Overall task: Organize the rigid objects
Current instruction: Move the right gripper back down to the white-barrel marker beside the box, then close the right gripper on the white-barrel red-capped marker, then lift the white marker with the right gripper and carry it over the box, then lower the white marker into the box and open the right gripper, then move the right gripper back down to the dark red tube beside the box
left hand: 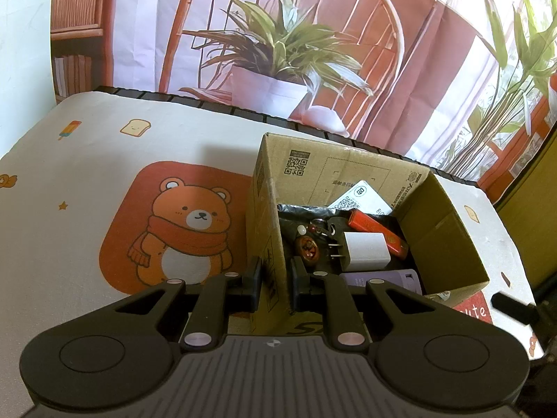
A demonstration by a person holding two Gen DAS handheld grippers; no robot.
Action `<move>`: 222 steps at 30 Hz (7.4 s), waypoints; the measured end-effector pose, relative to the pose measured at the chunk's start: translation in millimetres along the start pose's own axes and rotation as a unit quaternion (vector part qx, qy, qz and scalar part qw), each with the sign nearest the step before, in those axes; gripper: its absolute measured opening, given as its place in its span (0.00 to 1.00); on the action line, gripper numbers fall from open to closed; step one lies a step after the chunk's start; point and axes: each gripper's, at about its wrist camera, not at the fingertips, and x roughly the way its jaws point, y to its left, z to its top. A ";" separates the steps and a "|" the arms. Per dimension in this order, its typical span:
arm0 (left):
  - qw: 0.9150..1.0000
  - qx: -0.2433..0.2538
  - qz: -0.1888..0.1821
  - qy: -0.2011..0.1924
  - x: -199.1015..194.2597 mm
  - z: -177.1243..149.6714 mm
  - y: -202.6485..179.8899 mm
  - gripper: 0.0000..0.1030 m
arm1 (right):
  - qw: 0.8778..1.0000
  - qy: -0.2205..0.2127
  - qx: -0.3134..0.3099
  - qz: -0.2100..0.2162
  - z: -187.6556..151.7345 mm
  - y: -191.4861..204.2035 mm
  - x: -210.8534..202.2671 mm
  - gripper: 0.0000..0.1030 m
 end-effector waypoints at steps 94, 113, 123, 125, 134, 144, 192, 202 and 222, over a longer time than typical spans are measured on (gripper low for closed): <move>1.000 -0.002 -0.003 -0.002 -1.1 -0.4 1.4 0.18 | 0.993 0.106 0.041 0.031 -33.7 -26.0 -1.9 0.13; 1.000 -0.003 -0.003 -0.002 -1.1 -0.2 1.9 0.18 | 0.992 0.035 0.080 0.092 -2.7 -31.9 -44.7 0.13; 1.000 -0.002 -0.003 -0.001 -0.8 0.4 2.4 0.18 | 0.988 -0.026 0.058 0.140 35.4 -19.5 -59.4 0.13; 1.000 -0.001 -0.003 -0.001 -0.7 0.4 2.3 0.18 | 0.988 -0.036 0.044 0.142 48.3 -17.2 -55.6 0.13; 1.000 -0.003 -0.009 0.003 0.4 0.7 4.6 0.18 | 0.986 -0.058 -0.021 0.157 99.3 7.2 15.4 0.13; 1.000 -0.001 -0.011 0.003 1.9 1.7 6.1 0.18 | 0.985 -0.034 -0.099 0.135 88.5 35.4 66.2 0.13; 1.000 -0.007 -0.006 0.004 0.9 2.2 7.6 0.18 | 0.993 -0.084 -0.016 0.076 5.0 13.2 -14.2 0.64; 1.000 -0.008 -0.006 0.003 1.1 2.0 7.2 0.18 | 0.994 -0.067 -0.028 0.082 -4.3 18.6 -21.3 0.54; 1.000 -0.008 -0.006 0.002 1.1 2.0 7.0 0.18 | 0.975 0.055 -0.048 0.210 -29.6 50.1 29.8 0.24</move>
